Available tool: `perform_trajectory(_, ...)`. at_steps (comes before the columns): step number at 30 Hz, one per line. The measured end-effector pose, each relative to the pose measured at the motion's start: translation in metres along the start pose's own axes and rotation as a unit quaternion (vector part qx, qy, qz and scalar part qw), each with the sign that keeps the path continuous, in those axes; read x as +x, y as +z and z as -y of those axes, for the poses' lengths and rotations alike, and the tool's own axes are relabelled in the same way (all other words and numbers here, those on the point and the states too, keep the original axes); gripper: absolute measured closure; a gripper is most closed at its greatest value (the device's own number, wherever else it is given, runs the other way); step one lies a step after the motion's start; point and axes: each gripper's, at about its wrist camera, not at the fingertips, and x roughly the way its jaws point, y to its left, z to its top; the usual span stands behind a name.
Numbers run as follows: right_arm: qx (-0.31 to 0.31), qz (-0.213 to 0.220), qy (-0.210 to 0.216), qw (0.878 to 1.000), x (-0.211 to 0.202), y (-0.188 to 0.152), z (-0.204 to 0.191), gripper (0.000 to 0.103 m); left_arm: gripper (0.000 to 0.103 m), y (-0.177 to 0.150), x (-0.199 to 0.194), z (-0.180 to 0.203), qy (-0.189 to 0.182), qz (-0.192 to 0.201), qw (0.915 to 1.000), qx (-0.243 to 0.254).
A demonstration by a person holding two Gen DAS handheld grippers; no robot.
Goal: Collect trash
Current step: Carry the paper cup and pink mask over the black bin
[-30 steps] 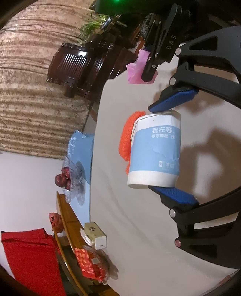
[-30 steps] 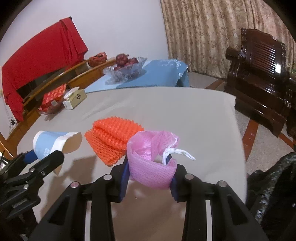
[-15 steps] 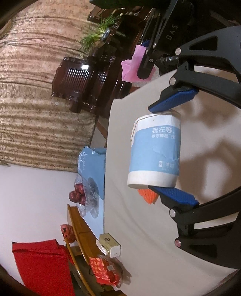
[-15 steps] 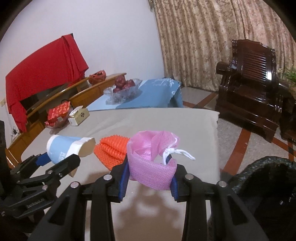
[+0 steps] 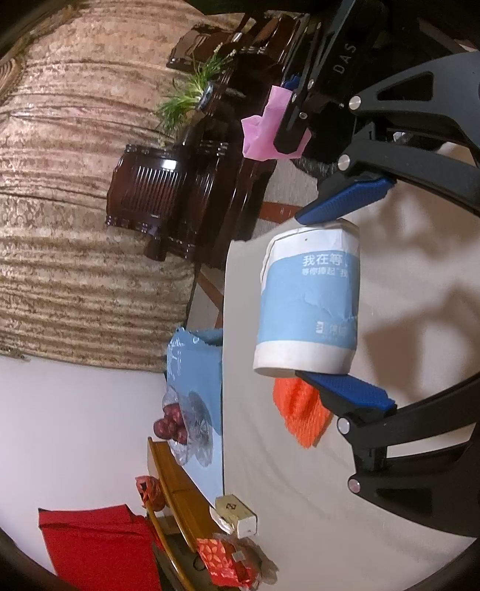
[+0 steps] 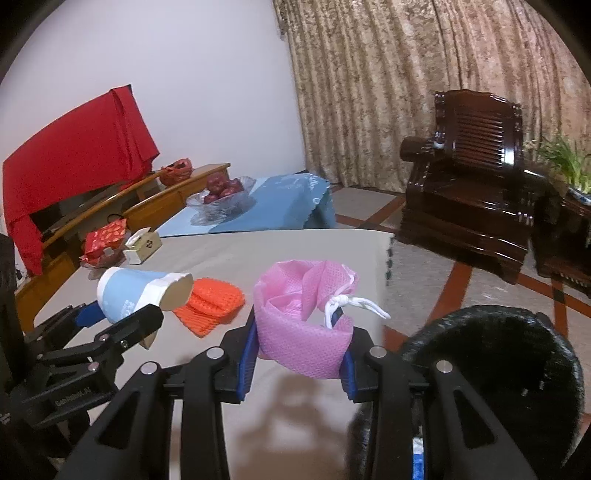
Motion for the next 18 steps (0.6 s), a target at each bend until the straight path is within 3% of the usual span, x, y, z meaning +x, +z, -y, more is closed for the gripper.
perform_trajectory(18,0.022,0.021,-0.061,0.998,-0.053,-0.012,0.053,0.066,0.029,-0.001,-0.001,0.07,-0.065,0.008,0.9972,0.036)
